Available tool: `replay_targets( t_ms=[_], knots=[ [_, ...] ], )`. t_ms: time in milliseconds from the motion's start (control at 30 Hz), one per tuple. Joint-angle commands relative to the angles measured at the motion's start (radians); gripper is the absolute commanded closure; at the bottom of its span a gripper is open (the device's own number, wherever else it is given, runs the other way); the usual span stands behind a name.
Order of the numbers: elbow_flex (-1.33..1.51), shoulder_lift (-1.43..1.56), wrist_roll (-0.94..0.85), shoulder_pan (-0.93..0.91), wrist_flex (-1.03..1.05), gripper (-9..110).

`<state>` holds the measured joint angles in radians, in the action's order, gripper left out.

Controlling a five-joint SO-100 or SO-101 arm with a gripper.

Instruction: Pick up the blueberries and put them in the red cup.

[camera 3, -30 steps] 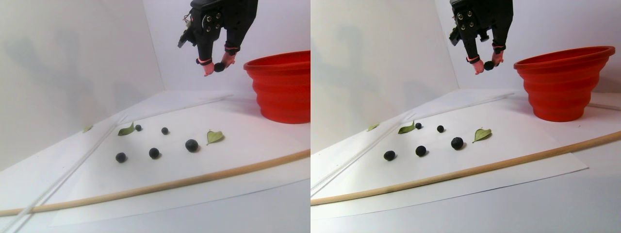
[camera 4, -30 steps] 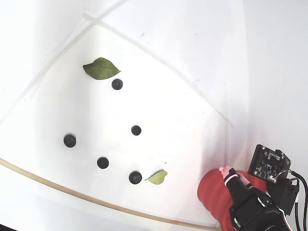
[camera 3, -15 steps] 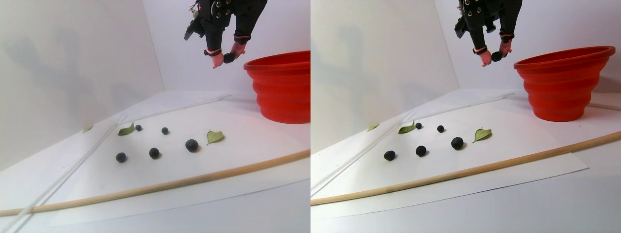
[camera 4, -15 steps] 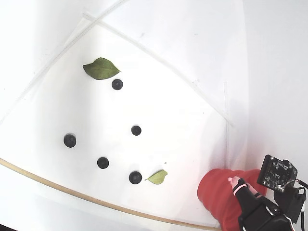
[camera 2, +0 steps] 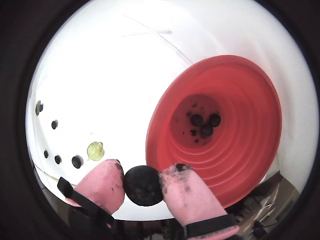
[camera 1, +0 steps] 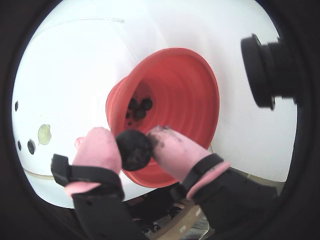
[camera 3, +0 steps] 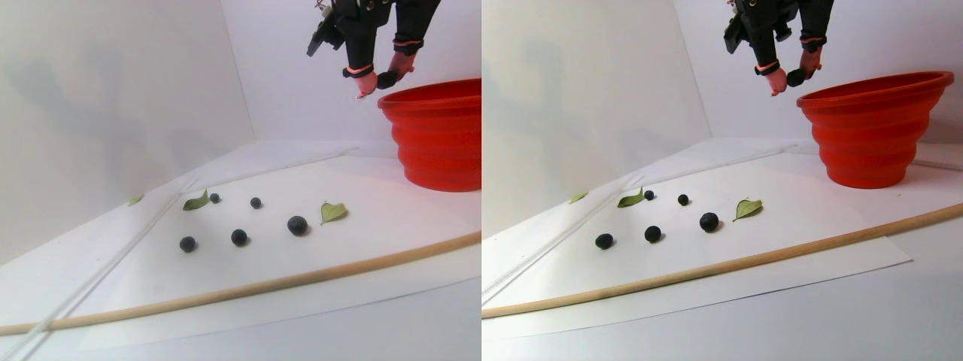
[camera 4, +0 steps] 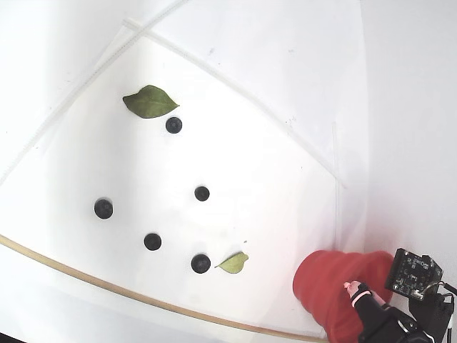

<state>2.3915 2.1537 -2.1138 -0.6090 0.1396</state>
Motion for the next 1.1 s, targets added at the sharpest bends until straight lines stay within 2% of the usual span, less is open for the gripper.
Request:
replay_targets(
  t_ms=[0,533,700,1067],
  knots=[
    [-0.046,0.115,-0.015,-0.038,0.002,88],
    [-0.066,0.12,-0.041,-0.104,0.011,88],
    [-0.063,0.123,-0.031,-0.107,0.011,83],
    [-0.078,0.126,-0.011,-0.081,0.011,83]
  ],
)
